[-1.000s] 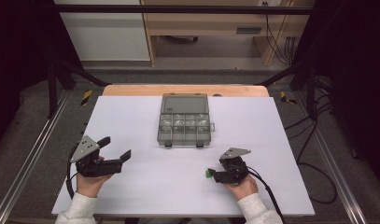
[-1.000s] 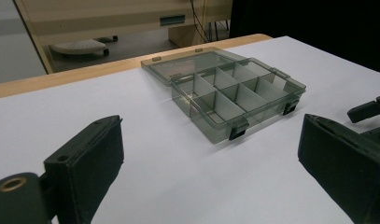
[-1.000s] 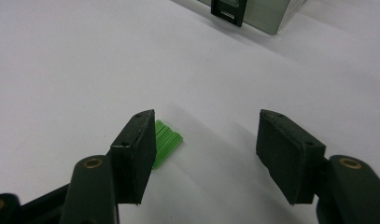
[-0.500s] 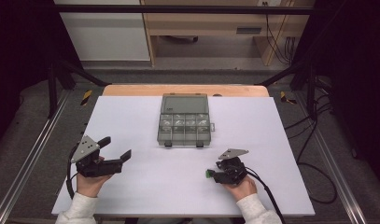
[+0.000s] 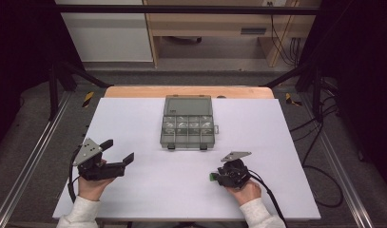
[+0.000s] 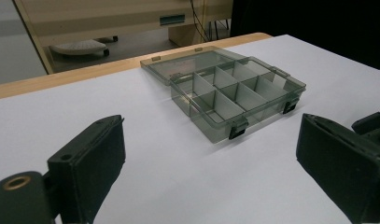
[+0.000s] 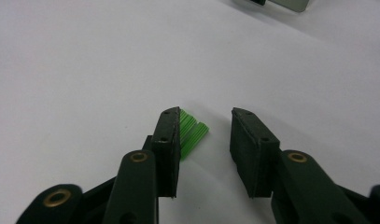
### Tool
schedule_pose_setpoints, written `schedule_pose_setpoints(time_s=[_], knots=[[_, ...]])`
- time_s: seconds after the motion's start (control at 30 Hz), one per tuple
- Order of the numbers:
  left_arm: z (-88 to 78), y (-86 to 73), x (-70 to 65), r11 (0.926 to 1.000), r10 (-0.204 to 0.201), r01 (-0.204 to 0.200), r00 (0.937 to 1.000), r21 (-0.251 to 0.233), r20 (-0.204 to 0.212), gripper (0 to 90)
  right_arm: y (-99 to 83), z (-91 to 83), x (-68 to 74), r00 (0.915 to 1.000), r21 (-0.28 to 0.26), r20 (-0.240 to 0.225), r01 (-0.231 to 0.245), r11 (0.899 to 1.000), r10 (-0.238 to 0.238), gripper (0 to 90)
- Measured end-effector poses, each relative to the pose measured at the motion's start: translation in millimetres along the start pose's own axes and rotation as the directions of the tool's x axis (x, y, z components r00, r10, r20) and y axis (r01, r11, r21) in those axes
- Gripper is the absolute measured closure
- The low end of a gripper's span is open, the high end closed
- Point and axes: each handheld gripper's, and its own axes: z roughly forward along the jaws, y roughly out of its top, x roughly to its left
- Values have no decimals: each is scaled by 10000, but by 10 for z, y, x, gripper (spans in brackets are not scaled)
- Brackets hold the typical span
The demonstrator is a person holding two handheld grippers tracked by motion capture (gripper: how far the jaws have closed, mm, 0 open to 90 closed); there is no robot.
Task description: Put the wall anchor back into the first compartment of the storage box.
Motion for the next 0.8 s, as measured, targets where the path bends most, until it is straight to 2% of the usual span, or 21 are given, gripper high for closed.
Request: schedule_pose_setpoints(time_s=[0.1,0.17,0.4,0.67,0.8], knots=[[5,-3,-2,10000,-6,6,10000,28,13,81,10,3,19,9992,47,-230,-319,9995,320,699],[9,-5,-3,10000,4,-4,10000,47,17,83,7,6,19,9999,118,-143,-57,9999,59,702],[13,-6,-10,10000,13,-14,10000,57,52,88,4,7,46,9998,146,148,100,9998,-102,761],[5,-11,5,10000,45,-46,10000,72,55,89,8,-5,31,9999,314,99,83,9995,-86,834],[8,-17,7,10000,2,-2,10000,6,53,89,7,-4,15,9998,322,109,156,9994,-159,840]])
